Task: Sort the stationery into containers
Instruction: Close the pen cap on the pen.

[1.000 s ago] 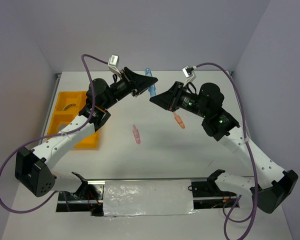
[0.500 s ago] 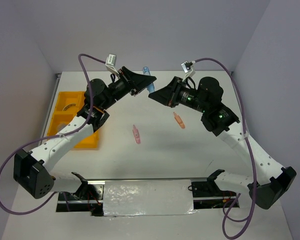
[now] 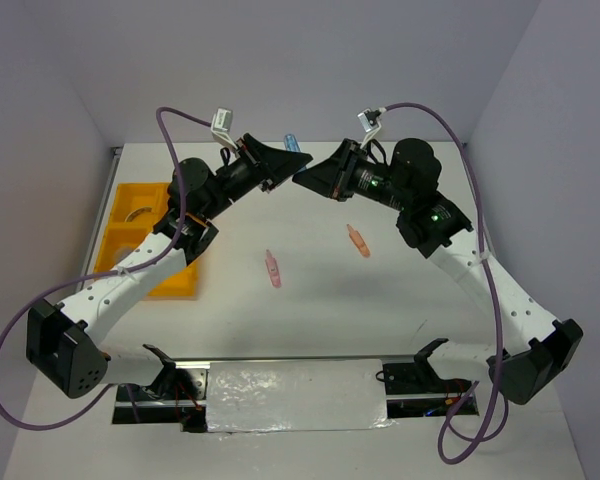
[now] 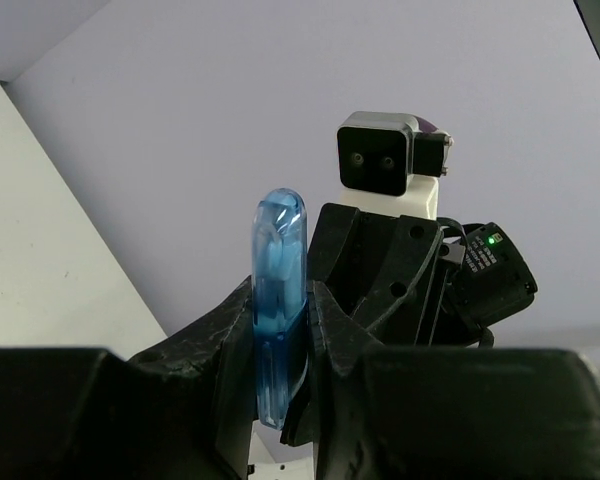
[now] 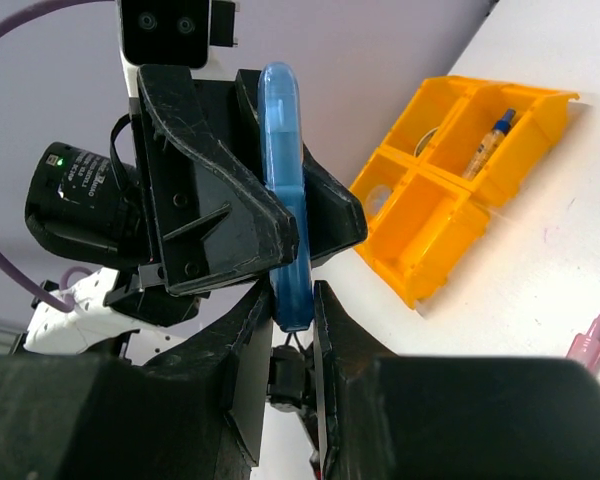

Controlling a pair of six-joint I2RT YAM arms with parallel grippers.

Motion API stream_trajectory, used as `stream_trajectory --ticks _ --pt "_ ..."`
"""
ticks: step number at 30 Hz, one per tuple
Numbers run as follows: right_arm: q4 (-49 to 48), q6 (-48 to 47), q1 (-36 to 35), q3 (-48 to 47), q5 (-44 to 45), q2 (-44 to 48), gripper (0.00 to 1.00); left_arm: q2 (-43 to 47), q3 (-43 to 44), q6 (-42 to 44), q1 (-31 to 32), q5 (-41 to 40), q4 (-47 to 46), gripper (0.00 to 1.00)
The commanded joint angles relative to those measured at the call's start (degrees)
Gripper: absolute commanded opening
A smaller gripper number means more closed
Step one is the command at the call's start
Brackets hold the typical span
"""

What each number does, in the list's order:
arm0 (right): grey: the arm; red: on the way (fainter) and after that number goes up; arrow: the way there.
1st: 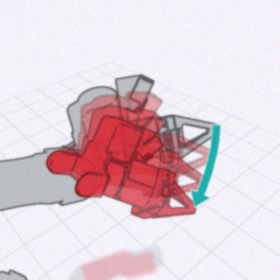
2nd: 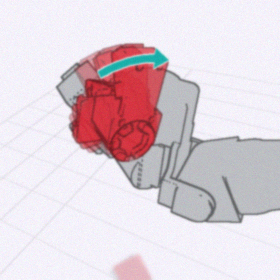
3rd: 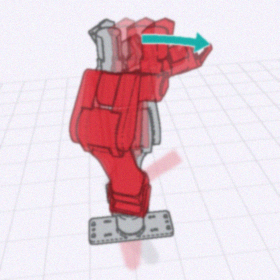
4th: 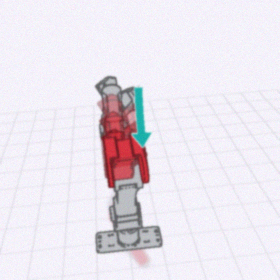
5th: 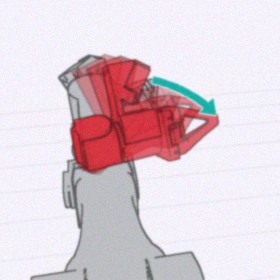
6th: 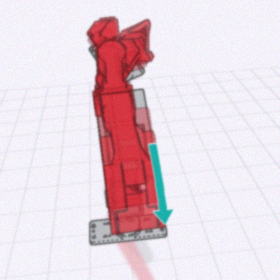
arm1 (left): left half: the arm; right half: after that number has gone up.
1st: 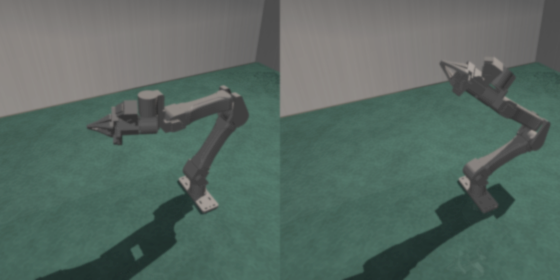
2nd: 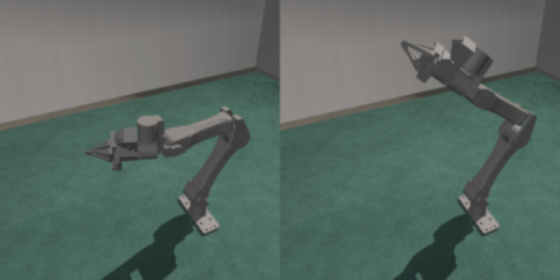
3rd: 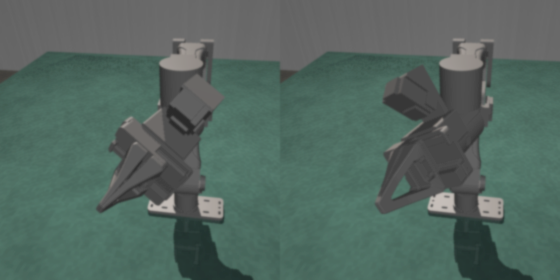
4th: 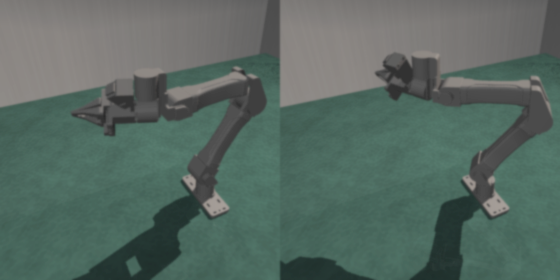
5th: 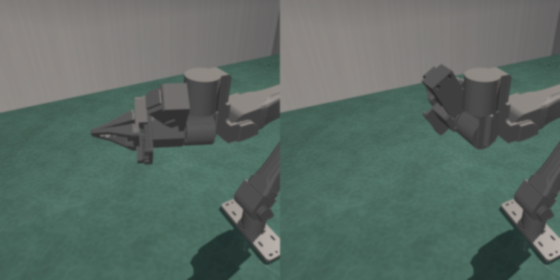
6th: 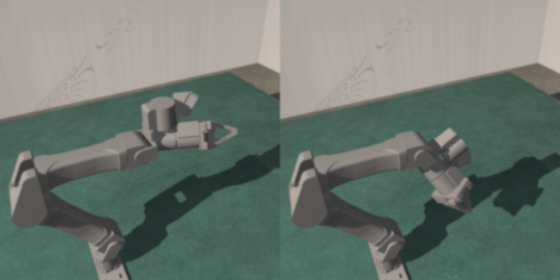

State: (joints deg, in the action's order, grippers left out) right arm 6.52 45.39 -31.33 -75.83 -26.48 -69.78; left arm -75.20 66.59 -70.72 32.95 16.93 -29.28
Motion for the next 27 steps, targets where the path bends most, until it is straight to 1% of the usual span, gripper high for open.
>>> stream_trajectory --ticks 1,2,4,5,6,7,9,10,11,13,14,15,17,18,20,22,24,25,27 --pt "-4.9 -2.3 1.2 -2.7 1.5 -0.7 0.00 2.0 0.6 2.1 1.0 3.1 -4.2 0.32" --pt "-5.6 -2.7 1.2 -2.7 1.6 -0.8 0.00 1.9 0.6 2.2 1.1 3.3 -4.3 0.31" --pt "-6.3 -3.2 1.4 -2.4 1.9 -0.9 0.00 1.7 0.8 2.9 1.2 4.1 -4.4 0.24" --pt "-9.4 -3.2 1.4 -1.8 1.8 -0.5 0.00 1.5 1.1 3.4 1.7 4.4 -4.5 0.15" --pt "-11.4 -3.1 1.5 -0.7 1.7 -0.3 0.00 1.4 1.4 4.4 1.9 4.8 -4.2 0.00" --pt "-13.9 -3.2 2.0 -0.5 1.9 -0.1 0.00 1.3 2.1 4.9 2.7 4.7 -2.5 0.00" --pt "-16.5 -3.3 2.5 -0.4 1.1 -0.4 0.00 1.4 2.1 5.6 3.3 4.8 -2.4 0.00" --pt "-18.3 -3.7 2.5 -0.4 0.4 -0.5 0.00 1.5 2.1 6.0 3.3 4.6 -1.9 0.02" --pt "-19.0 -4.6 2.5 -0.3 -1.1 -0.4 0.00 1.9 2.1 6.4 3.4 4.3 -1.6 0.16" --pt "-23.5 -4.6 2.4 2.4 -3.7 0.4 0.00 3.3 2.5 8.0 3.4 2.8 0.7 0.27" --pt "-24.6 -4.4 2.4 3.7 -4.4 1.0 0.00 3.7 3.1 9.0 3.4 2.5 1.8 0.31" --pt "-25.8 -4.4 2.4 6.4 -5.5 1.5 0.00 4.1 4.1 11.4 3.4 2.4 3.2 0.29" --pt "-29.1 -4.6 2.4 8.7 -6.6 3.3 0.00 3.9 7.7 13.5 3.4 2.8 7.5 0.00" --pt "-30.1 -4.6 2.4 10.3 -7.4 3.9 0.00 3.7 9.3 14.8 3.3 2.9 8.4 0.00" --pt "-31.8 -4.4 2.5 11.1 -8.4 4.7 0.12 3.7 9.7 15.2 3.3 3.5 8.4 0.00" --pt "-31.9 -4.0 2.4 10.8 -9.7 4.8 0.24 3.5 9.6 13.9 3.3 4.6 6.4 0.00" --pt "-31.8 -3.8 2.4 10.9 -10.7 4.8 0.33 2.9 9.6 12.8 3.3 5.9 4.9 0.00" --pt "-31.7 -3.7 2.4 11.0 -11.2 5.3 0.45 2.6 9.7 12.2 3.3 6.5 4.2 0.00" --pt "-31.2 -4.1 2.5 11.8 -11.2 6.4 0.47 2.1 9.8 11.4 3.4 8.0 2.8 0.00"
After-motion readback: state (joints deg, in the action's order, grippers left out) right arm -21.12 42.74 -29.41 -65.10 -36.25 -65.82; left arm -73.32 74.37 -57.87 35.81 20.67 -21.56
